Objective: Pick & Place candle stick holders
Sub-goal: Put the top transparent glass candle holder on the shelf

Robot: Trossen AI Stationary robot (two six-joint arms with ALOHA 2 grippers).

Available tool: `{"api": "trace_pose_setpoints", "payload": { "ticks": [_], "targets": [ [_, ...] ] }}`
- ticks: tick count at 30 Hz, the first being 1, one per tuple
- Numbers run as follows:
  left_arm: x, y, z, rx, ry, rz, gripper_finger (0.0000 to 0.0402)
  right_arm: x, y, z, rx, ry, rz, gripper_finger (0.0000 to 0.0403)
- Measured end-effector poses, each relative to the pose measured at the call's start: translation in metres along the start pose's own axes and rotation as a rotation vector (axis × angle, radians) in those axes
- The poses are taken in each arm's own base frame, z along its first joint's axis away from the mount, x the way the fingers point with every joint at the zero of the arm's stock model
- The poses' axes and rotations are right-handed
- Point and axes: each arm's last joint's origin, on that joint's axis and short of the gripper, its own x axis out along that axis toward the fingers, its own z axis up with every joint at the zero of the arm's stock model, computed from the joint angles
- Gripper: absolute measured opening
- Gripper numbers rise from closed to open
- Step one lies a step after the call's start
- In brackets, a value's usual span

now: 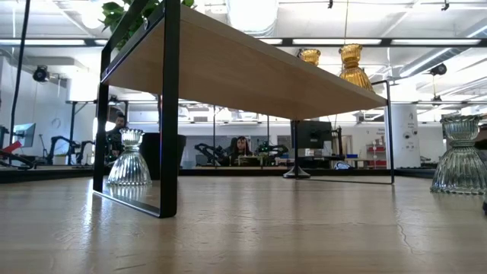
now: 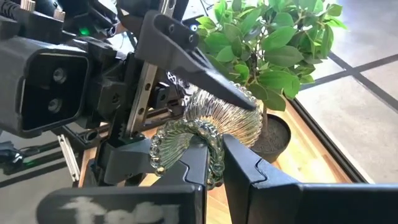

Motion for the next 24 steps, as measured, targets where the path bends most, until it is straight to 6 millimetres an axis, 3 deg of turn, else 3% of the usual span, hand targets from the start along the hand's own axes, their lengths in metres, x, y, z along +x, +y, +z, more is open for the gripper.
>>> {"api": "trace_pose_setpoints", "payload": {
  "ticks": [10, 21, 24],
  "targets": [
    [0.0005, -0.0014, 0.0001, 0.027, -0.007, -0.009, 0.0131, 0.0059, -0.0019, -0.0037, 0.009, 0.018, -0.015, 0.0018],
    [0.0003, -0.0019, -0.0001, -0.01, -0.004, -0.01, 0.0128, 0.0072, -0.0022, -0.0051, 0.021, 0.028, -0.014, 0.0018],
    [-0.0004, -0.0022, 0.0002, -0.053, -0.005, -0.012, 0.0128, 0.0073, -0.0022, -0.0048, 0.03, 0.023, -0.022, 0.0039]
  ]
}}
